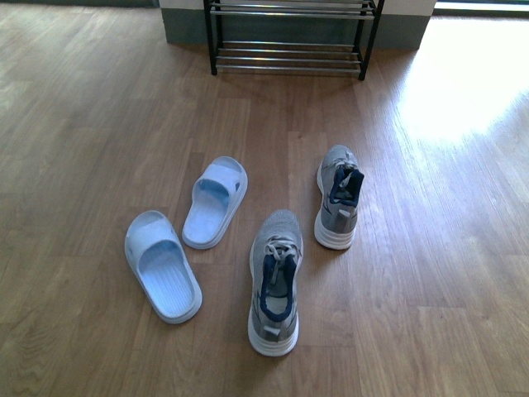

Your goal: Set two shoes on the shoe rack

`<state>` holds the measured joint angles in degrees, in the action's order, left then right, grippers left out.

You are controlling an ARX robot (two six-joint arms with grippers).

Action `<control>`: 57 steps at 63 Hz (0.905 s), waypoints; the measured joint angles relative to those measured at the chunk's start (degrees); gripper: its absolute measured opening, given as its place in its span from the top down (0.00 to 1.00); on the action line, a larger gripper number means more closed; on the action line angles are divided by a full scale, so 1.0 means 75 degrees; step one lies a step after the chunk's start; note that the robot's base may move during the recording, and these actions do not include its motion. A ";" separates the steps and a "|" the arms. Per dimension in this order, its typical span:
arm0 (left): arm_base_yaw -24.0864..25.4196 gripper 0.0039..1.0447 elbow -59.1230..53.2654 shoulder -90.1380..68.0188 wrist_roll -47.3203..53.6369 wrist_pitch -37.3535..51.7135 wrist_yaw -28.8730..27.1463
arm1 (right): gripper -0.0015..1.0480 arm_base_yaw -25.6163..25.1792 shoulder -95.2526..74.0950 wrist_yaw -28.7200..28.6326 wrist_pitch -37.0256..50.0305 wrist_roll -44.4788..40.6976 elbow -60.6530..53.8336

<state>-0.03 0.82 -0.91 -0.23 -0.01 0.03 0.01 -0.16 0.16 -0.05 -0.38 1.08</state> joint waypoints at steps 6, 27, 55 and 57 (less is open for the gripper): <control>0.0000 0.09 0.0000 0.0000 -0.0003 0.0000 -0.0003 | 0.09 -0.0003 0.0000 0.0000 0.0000 0.0003 0.0000; -0.1090 0.09 0.0595 -0.1157 -0.1652 -0.1445 -0.2381 | 0.09 -0.0003 0.0000 -0.0003 0.0000 0.0000 0.0000; -0.2500 0.09 0.3264 -1.1392 -0.3861 0.1387 -0.0723 | 0.09 -0.0003 0.0000 -0.0015 0.0000 0.0000 0.0000; -0.2506 0.09 0.3439 -1.1922 -0.3716 0.1437 -0.0621 | 0.09 -0.0003 0.0000 -0.0017 0.0000 0.0000 0.0000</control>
<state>-18.83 26.61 -90.32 -28.10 10.76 -4.62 -0.01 -0.16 0.03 -0.05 -0.38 1.08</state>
